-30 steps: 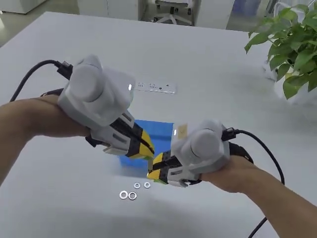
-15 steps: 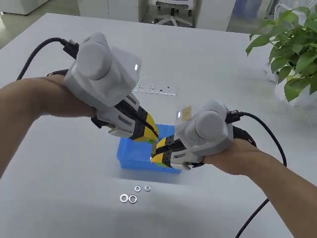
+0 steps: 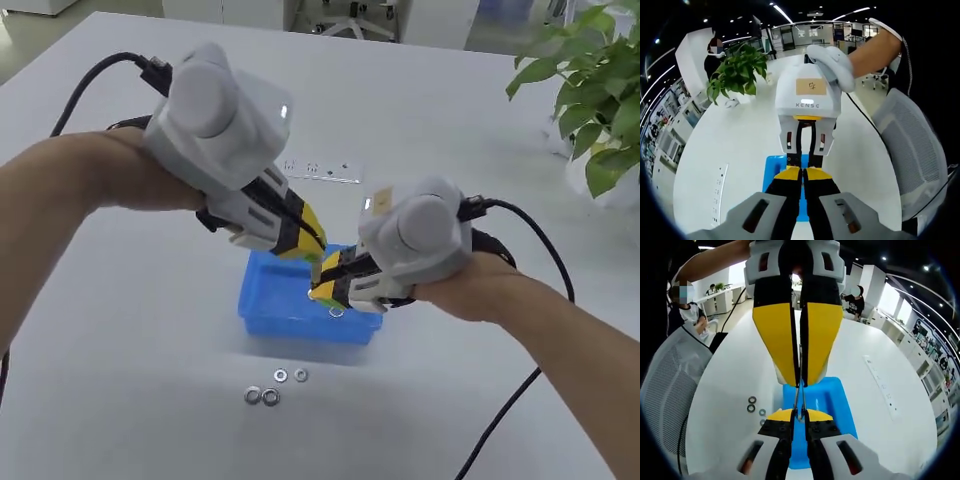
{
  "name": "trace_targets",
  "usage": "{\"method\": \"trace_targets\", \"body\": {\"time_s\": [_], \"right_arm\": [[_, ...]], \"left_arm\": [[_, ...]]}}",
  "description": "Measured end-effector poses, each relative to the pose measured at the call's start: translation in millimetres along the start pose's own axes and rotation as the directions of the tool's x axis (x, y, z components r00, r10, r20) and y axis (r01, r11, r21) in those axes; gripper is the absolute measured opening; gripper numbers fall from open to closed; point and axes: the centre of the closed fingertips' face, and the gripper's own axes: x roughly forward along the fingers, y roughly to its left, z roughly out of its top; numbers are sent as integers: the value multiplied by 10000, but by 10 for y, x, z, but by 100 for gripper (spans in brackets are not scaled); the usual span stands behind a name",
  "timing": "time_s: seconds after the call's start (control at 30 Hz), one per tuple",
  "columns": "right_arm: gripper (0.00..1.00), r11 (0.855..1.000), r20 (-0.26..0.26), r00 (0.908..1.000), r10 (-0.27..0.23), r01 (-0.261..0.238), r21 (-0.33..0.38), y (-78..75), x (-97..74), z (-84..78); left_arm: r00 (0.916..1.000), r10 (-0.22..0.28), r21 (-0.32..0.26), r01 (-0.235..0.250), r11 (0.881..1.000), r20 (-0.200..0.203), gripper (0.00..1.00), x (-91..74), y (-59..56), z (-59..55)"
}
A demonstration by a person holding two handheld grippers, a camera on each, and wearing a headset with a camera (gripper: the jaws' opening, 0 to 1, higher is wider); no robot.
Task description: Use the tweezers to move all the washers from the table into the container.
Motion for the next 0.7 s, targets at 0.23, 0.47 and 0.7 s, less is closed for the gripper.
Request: {"method": "trace_targets", "body": {"time_s": [0.23, 0.47, 0.7], "right_arm": [[10, 9999, -36, 10000, 62, -62, 153, -67, 69, -99], [10, 9995, -122, 9998, 157, -153, 292, -105, 151, -201], [10, 9988, -259, 9993, 268, -257, 413, -123, 237, -306]], "left_arm": [[9999, -98, -9, 98, 10000, -57, 5, 96, 73, -72], [9998, -167, -22, 167, 9999, -112, 5, 194, 121, -146], [9997, -199, -166, 196, 9997, -145, 5, 296, 153, -242]]}}
